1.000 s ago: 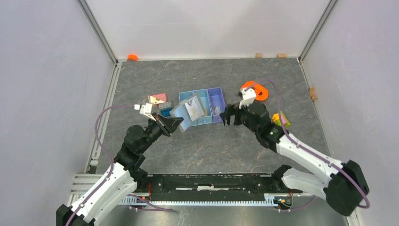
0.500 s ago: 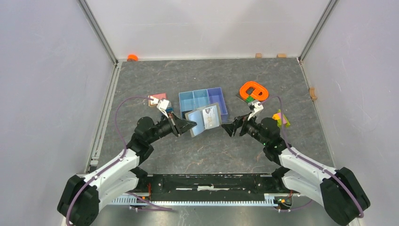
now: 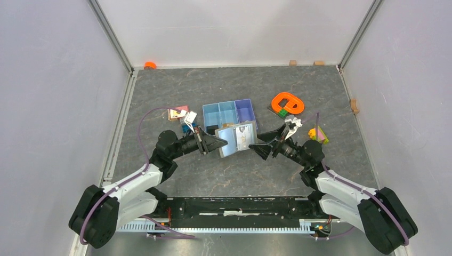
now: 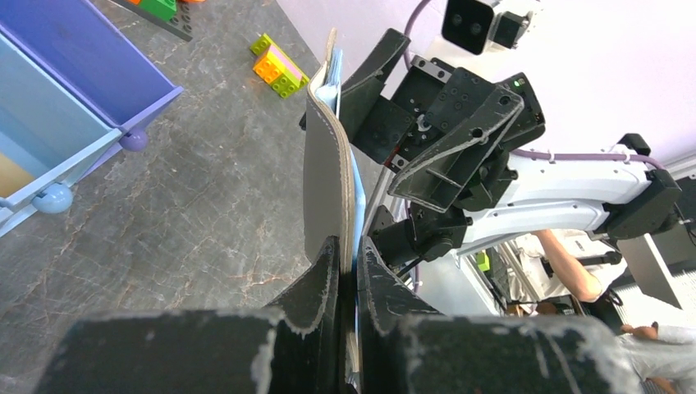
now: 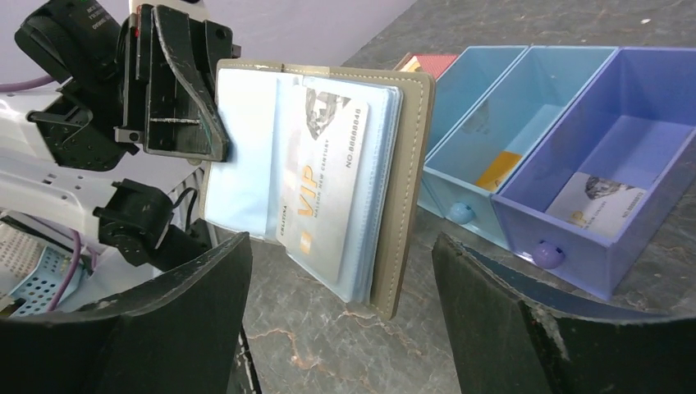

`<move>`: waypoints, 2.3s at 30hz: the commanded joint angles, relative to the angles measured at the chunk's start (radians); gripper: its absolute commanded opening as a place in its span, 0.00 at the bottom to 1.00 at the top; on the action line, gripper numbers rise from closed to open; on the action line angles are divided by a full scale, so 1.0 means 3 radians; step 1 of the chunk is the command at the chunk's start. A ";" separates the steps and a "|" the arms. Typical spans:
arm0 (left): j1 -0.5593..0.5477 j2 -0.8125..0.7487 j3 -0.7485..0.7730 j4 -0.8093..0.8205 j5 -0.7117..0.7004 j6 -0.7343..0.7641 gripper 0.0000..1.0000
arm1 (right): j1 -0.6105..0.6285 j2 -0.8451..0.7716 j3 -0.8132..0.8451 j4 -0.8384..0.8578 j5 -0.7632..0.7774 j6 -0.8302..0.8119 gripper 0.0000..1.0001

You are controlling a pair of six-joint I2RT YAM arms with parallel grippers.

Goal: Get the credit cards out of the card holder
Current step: Remove the credit card from the card holder.

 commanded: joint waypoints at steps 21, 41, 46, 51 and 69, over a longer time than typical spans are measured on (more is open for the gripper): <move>-0.0107 0.0066 0.0303 -0.0169 0.0024 0.0113 0.03 | -0.0041 0.0186 -0.0109 0.0559 -0.0105 0.0254 0.05; -0.0163 -0.0961 0.0365 -0.1569 -0.1155 0.0758 0.81 | -0.0113 0.0121 -0.0027 -0.0355 0.0575 -0.0005 0.00; -0.0484 -0.0862 0.0383 -0.1211 -0.0924 0.0907 0.60 | -0.0113 0.0183 -0.0037 -0.0147 0.0374 0.0073 0.00; -0.0741 -0.0492 0.0516 -0.1121 -0.0813 0.1020 0.47 | -0.0111 0.0298 -0.0053 0.0226 0.0042 0.0226 0.00; -0.0753 0.0217 0.0770 -0.1267 -0.0774 0.0990 0.34 | -0.0068 0.0563 -0.0099 0.1026 -0.0427 0.0646 0.00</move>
